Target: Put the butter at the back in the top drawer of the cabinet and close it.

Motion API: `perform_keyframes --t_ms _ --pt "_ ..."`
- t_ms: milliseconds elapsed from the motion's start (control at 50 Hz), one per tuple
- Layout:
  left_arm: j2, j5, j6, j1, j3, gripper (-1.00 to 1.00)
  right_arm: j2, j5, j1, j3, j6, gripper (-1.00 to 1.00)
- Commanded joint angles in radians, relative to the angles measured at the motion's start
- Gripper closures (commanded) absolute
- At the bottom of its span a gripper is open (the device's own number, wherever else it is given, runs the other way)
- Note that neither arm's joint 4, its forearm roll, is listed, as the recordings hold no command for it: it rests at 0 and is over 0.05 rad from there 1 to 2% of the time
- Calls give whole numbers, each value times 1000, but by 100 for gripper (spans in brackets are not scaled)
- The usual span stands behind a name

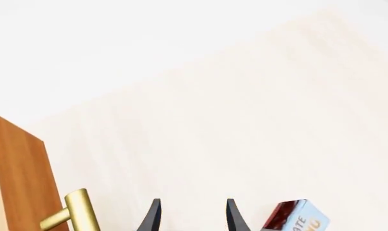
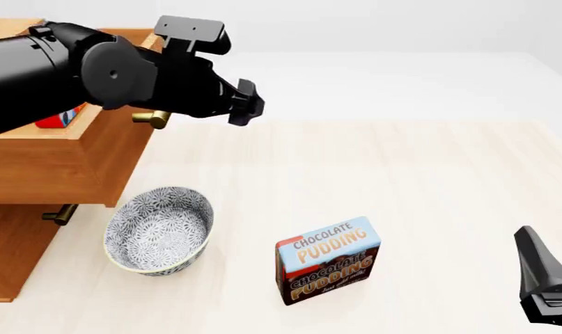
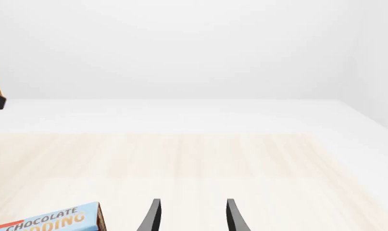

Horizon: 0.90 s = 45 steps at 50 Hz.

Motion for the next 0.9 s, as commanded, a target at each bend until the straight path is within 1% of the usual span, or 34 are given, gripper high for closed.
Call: perform_keyframes --t_ms 20,900 --pt "16 -19 -3 14 20 -100 0 0 0 0 0 -100" --pt "16 -33 9 57 46 -100 0 0 0 0 0 -100"
